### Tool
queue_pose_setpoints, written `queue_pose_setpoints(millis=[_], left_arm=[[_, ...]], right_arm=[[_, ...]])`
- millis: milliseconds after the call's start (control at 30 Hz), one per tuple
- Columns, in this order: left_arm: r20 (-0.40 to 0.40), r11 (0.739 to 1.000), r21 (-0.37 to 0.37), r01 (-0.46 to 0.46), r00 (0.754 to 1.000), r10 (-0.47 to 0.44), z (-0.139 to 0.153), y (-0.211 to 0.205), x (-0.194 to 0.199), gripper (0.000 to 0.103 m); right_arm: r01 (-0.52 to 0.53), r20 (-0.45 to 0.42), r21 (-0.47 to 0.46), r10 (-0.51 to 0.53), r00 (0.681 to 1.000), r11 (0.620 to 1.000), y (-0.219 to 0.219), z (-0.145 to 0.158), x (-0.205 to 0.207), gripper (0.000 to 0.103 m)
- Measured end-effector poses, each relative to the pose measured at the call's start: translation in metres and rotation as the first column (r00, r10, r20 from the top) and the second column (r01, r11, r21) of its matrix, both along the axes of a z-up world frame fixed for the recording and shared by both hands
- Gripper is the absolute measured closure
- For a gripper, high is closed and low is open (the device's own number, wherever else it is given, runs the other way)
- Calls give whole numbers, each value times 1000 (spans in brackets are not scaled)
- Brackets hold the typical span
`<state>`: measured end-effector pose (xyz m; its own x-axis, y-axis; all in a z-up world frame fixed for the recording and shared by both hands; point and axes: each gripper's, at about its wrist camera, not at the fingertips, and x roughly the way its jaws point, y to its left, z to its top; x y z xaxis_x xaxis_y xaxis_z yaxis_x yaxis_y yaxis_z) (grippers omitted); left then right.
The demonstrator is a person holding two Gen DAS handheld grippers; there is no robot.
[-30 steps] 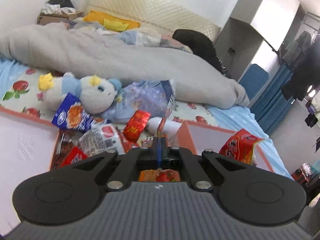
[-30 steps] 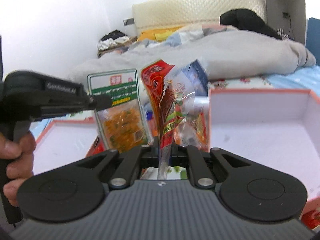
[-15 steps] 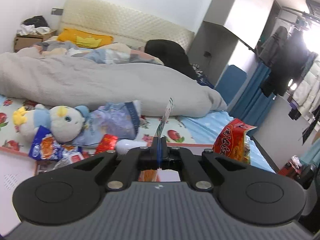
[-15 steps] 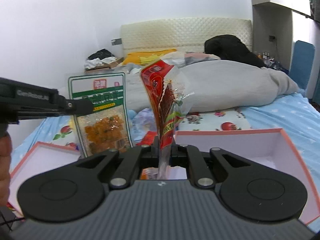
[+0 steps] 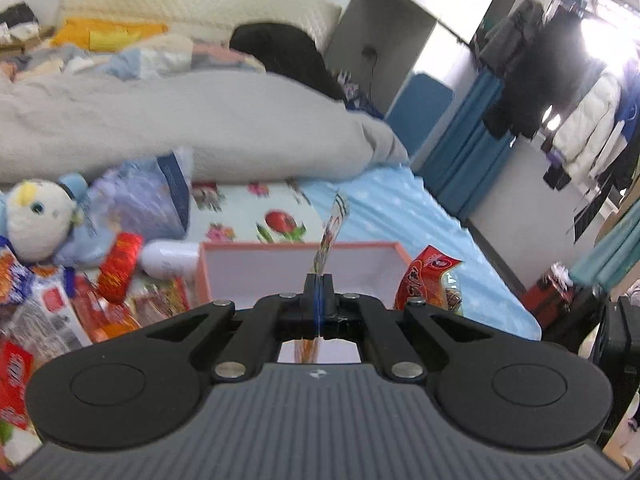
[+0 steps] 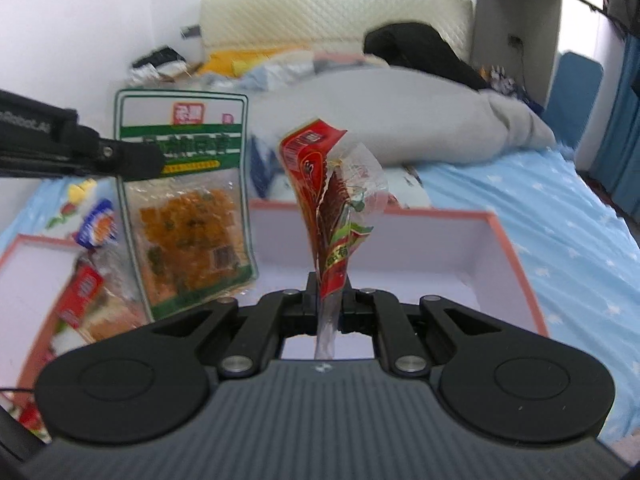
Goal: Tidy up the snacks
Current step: 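Lower both packets into the deeper pink box and open both grippers, then withdraw both grippers from the box back over the snack pile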
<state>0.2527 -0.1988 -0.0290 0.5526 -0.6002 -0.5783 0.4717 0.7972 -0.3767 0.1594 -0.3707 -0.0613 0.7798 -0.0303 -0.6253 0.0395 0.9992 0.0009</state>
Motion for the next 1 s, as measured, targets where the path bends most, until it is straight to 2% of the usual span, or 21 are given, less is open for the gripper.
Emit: queue_pose_setpoints(millis=[100,200,267,400,433,500,533,600,667,900,1000], left_arm=[[-19,998,55,13,1000,-12,-11,-19,6,103],[-74,992,113,53,996,-44,-26,-35,11,103],[-96,986,153,62,994,-47,-38,-42,12,103],[-161,985,145,91,985,-67,-57,-44,14,103],[-156,986,144,90,985,-67,-59,-44,13,102],[-141,985,148,83,988,-62,-60,-41,11,102],[-152,986,149,82,987,-59,-60,-39,13,100],[-160,987,148,65,986,-41,-58,-32,15,87],[-132,988,145,52,991,-33,-51,-25,14,57],[-41,992,125,17,999,-12,-19,0,1,53],[-1,994,109,0,1000,0,-4,14,-7,53]], right_arm=[[21,-51,-1,-21,998,1000,-16,-12,3,92],[92,-98,27,-89,991,995,-27,-33,5,91],[100,-131,61,-92,987,993,-28,-48,8,91],[109,-169,72,-95,981,991,-23,-66,12,91],[110,-176,63,-97,980,992,-21,-67,13,88],[105,-171,36,-98,980,994,-16,-65,14,64],[103,-160,29,-98,982,994,-14,-62,15,40],[101,-128,33,-96,987,994,-18,-55,10,29],[107,-110,42,-102,989,993,-21,-48,9,29],[119,-19,83,-118,993,989,-19,-16,3,28],[123,22,101,-126,992,987,-13,-1,-2,22]])
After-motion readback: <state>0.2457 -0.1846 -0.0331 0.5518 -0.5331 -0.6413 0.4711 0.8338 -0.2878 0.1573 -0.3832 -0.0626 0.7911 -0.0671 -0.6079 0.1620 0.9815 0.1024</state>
